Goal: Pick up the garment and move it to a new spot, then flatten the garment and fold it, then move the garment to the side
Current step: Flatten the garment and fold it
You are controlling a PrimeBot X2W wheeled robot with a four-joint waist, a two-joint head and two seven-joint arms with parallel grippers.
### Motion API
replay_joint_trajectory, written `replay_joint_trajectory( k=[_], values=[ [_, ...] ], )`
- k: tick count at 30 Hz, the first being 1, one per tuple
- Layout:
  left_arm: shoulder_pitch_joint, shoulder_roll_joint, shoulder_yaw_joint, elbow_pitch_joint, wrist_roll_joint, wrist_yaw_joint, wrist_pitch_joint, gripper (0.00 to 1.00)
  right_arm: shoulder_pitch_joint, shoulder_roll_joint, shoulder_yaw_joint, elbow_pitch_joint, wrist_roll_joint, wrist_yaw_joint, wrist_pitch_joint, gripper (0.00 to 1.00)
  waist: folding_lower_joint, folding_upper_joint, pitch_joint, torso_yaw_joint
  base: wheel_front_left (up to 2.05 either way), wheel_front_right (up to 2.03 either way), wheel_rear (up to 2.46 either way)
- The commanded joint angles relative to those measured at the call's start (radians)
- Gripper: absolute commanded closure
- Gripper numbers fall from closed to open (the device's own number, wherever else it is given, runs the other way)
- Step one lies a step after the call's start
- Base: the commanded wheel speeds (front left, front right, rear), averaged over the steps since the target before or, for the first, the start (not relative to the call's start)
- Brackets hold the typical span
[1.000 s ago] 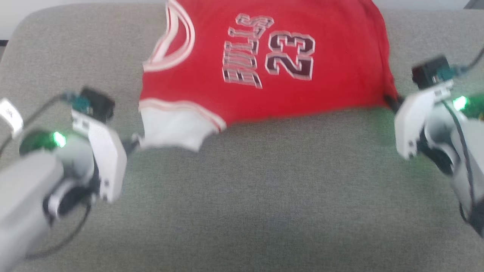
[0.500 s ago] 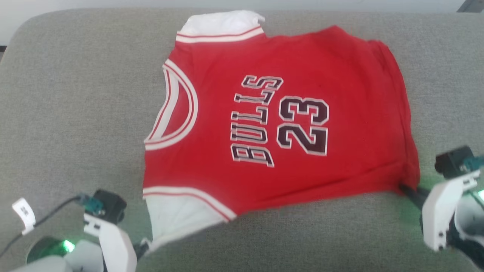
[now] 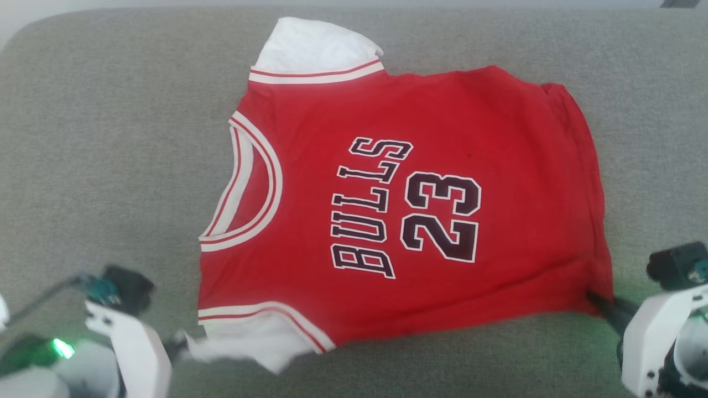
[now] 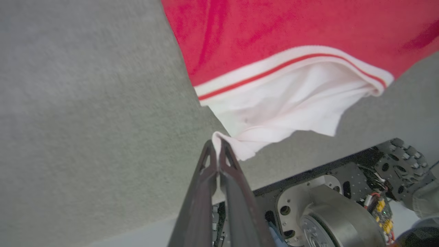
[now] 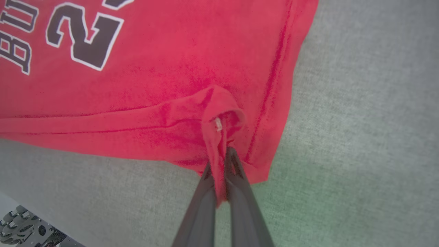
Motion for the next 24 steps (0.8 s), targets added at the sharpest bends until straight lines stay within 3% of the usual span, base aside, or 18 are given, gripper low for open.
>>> replay_joint_trajectory(
  k=[1, 5, 10, 17, 24],
  values=[
    [-0.035, 0.016, 0.019, 0.002, 0.028, 0.000, 0.006, 1.00, -0.031, 0.011, -0.010, -0.016, -0.019, 0.000, -0.007, 1.00, 0.0000, 0.0000, 0.005, -0.007, 0.00, 0.00, 0.00],
    [-0.138, 0.039, 0.064, 0.012, 0.087, -0.030, 0.027, 1.00, -0.107, 0.028, -0.003, -0.021, -0.049, 0.000, -0.017, 1.00, 0.0000, 0.0000, 0.019, -0.023, 0.00, 0.00, 0.00],
    [-0.286, 0.000, 0.097, 0.102, 0.170, -0.127, 0.075, 1.00, -0.247, 0.038, 0.022, 0.036, -0.084, 0.000, -0.032, 1.00, 0.0000, 0.0000, 0.045, -0.041, 0.00, 0.00, 0.00],
    [-0.434, -0.169, 0.085, 0.380, 0.213, -0.283, 0.121, 1.00, -0.417, 0.067, 0.089, 0.200, -0.114, 0.000, -0.074, 1.00, 0.0000, 0.0000, 0.087, -0.057, 0.00, 0.00, 0.00],
    [-0.462, -0.318, 0.053, 0.671, 0.168, -0.398, 0.148, 1.00, -0.515, 0.097, 0.153, 0.379, -0.122, 0.000, -0.116, 1.00, 0.0000, 0.0000, 0.107, -0.071, 0.00, 0.00, 0.00]
  ],
)
